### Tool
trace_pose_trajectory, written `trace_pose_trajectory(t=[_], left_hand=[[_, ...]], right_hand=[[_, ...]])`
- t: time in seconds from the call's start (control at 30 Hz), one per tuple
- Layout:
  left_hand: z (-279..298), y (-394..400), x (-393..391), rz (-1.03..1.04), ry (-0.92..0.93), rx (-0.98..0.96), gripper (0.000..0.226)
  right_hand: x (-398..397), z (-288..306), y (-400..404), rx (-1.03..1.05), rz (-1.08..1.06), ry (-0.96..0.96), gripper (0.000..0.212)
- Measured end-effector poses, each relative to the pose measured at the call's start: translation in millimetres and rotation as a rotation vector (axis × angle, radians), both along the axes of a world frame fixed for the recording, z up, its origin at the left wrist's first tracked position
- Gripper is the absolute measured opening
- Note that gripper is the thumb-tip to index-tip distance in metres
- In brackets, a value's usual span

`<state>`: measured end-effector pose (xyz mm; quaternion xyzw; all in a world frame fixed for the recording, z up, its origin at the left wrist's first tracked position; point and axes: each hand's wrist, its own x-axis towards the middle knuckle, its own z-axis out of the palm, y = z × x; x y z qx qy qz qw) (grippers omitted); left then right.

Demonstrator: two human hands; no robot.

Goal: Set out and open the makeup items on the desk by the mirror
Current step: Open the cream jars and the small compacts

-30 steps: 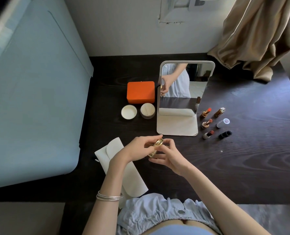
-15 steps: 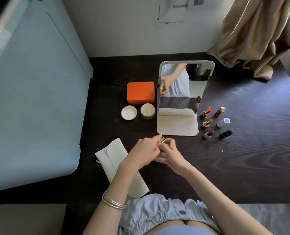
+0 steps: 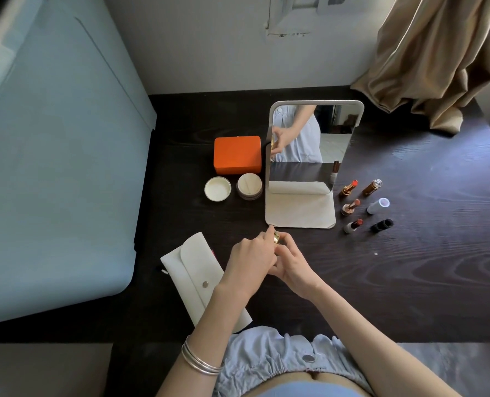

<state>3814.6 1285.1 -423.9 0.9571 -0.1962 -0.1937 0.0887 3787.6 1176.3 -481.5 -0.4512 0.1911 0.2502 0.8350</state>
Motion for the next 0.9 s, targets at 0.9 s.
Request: trace_pose_trajectory(t=[0.9], left_hand=[[-23.5, 24.3, -8.7, 0.125, 0.652, -0.243, 0.062]], right_hand=[[-24.1, -0.5, -13.3, -0.066, 0.315, 0.112, 0.031]])
